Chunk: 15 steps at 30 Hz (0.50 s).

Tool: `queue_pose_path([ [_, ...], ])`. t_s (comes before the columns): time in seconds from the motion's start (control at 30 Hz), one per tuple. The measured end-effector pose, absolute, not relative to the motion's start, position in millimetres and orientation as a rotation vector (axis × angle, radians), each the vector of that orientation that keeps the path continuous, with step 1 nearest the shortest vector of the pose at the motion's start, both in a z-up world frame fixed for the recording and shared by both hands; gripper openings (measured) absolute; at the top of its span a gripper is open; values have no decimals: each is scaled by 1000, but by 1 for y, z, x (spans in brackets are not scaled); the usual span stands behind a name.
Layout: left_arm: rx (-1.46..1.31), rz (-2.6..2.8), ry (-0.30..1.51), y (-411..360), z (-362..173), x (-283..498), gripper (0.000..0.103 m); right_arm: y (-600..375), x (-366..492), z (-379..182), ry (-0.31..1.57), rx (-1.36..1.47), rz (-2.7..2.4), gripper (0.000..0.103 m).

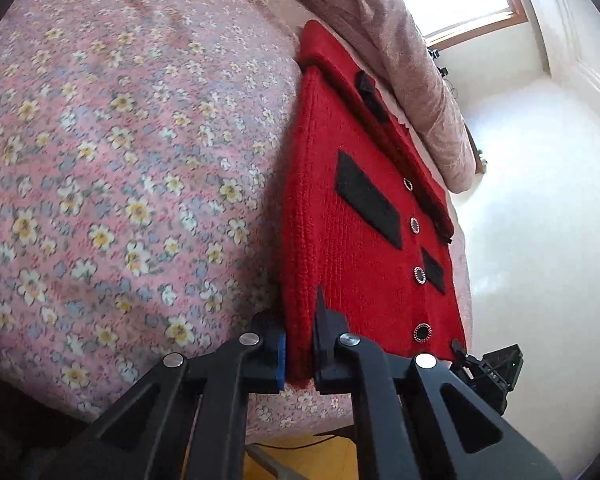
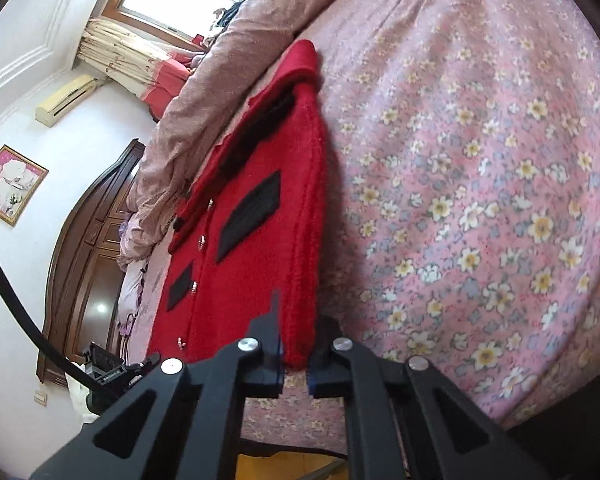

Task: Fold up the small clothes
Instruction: 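Close both tools on the cardigan hem edge, then lift the held hem with both tools and fold it over toward the collar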

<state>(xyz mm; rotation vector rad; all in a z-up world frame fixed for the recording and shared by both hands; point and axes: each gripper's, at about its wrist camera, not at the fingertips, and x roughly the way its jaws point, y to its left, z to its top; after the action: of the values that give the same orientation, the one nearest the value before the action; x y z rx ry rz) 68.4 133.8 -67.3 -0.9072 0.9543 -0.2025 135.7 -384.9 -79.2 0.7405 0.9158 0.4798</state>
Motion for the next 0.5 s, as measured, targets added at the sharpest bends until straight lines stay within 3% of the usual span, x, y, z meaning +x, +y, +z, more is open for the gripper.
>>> queue_pose_path([
  [0.5,-960,-277,794,144,-40,30,0,-410,100,-57,825,791,522,5],
])
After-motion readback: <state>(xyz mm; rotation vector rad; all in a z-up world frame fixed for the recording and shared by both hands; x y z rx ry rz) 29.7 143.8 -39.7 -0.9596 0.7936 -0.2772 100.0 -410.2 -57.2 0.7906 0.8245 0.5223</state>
